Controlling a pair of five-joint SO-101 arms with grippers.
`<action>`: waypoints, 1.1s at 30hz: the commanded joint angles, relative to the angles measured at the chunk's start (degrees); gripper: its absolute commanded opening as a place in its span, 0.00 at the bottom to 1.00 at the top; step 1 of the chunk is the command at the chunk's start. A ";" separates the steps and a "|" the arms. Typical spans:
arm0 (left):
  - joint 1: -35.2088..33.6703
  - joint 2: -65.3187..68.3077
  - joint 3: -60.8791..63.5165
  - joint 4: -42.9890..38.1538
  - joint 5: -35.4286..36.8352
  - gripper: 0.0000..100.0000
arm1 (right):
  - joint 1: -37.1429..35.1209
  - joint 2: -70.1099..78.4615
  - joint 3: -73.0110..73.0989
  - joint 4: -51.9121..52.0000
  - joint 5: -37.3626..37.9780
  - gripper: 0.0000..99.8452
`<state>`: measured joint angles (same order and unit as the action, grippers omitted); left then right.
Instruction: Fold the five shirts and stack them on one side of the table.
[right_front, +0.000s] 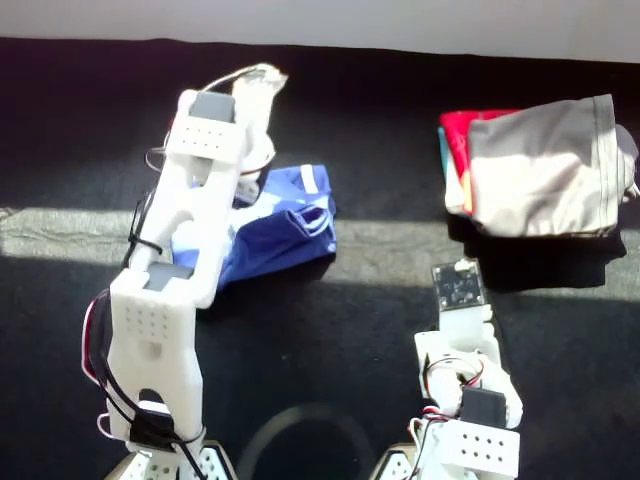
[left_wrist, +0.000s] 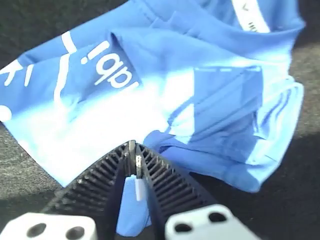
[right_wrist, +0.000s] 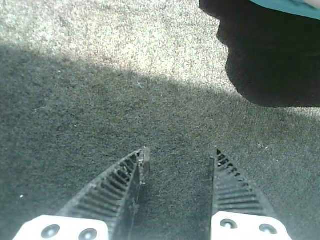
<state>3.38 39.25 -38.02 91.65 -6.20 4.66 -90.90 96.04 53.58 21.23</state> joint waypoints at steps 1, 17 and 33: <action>-0.22 3.47 -1.01 -0.97 -0.09 0.01 | 0.31 -0.48 5.14 0.22 0.18 0.19; 8.22 14.20 -20.26 -13.19 0.18 0.01 | 0.31 -0.48 5.14 0.22 0.18 0.19; 4.97 17.98 -48.48 7.47 12.22 0.01 | 0.31 -0.57 5.14 0.22 0.18 0.19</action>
<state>9.36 57.71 -81.80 91.21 9.89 4.66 -90.90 96.04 53.58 21.23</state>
